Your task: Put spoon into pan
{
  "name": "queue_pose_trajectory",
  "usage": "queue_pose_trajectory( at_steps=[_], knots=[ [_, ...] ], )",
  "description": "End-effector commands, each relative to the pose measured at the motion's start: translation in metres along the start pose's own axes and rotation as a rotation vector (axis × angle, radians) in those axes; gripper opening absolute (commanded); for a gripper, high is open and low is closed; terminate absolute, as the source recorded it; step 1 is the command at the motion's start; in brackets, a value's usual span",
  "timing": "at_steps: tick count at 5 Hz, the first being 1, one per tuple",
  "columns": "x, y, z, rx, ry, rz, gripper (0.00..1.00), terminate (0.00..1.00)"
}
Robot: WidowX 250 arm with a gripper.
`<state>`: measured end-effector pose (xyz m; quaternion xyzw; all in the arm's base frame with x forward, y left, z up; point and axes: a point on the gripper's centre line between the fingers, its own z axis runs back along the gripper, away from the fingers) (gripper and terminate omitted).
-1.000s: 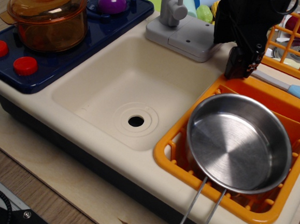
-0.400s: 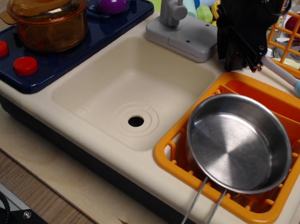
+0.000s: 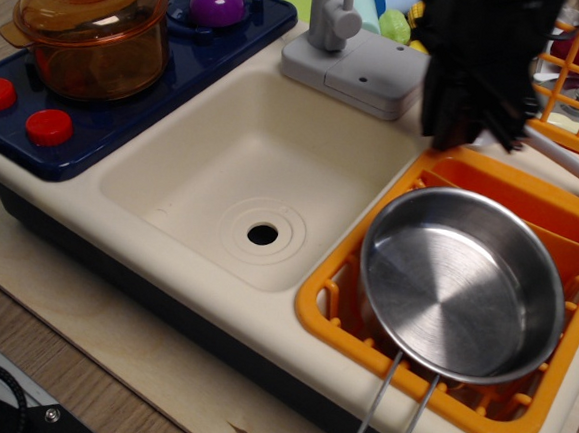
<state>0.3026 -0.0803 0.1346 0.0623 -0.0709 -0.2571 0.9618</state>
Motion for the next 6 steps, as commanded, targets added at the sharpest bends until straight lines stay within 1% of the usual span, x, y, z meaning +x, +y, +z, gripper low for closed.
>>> queue_pose_trajectory(
  at_steps=[1,2,3,4,5,6],
  knots=[
    [-0.002,-0.013,0.064,0.092,-0.039,0.061,0.0,0.0],
    [-0.012,-0.026,0.078,0.122,-0.01,0.091,0.0,0.0],
    [-0.038,-0.034,0.083,0.178,0.008,0.098,0.0,0.0],
    [-0.052,-0.044,0.083,0.105,-0.003,0.167,0.0,0.0],
    [-0.064,-0.063,0.067,0.097,-0.017,0.2,0.0,0.0],
    [-0.076,-0.06,0.056,0.06,-0.05,0.217,1.0,1.0]
  ],
)
